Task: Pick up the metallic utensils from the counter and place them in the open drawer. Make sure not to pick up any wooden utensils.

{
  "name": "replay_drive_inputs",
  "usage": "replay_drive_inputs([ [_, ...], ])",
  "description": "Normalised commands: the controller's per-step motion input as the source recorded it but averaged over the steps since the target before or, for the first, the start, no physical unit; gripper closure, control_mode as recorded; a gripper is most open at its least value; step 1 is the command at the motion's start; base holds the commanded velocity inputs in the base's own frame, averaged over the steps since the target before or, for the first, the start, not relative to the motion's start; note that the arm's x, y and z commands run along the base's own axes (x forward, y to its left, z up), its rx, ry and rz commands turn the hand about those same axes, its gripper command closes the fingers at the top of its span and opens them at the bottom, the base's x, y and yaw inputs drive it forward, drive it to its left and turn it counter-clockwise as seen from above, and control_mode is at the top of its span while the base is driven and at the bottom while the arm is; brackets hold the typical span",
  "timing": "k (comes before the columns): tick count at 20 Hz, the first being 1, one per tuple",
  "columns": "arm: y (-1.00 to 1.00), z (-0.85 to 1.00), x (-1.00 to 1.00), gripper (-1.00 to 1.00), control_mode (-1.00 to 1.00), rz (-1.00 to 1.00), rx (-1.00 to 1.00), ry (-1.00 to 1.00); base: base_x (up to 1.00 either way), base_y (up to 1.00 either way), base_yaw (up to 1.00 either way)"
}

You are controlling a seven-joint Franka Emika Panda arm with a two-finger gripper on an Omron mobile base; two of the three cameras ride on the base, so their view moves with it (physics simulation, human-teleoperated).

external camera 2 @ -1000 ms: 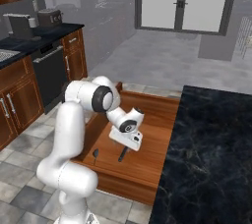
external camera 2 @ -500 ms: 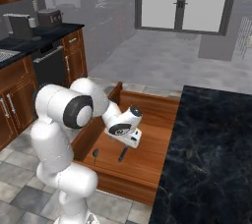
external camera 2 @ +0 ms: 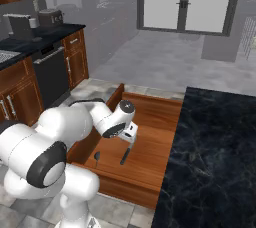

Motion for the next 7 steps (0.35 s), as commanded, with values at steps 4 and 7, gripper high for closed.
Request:
replay_drive_inputs([
  [4,0.00,1.00,-0.14,-1.00,-1.00,-0.04,-0.02,0.02,0.00,0.00,0.00],
  [7,0.00,1.00,-0.30,-1.00,-1.00,0.00,0.00,0.02,0.00,0.00,0.00],
])
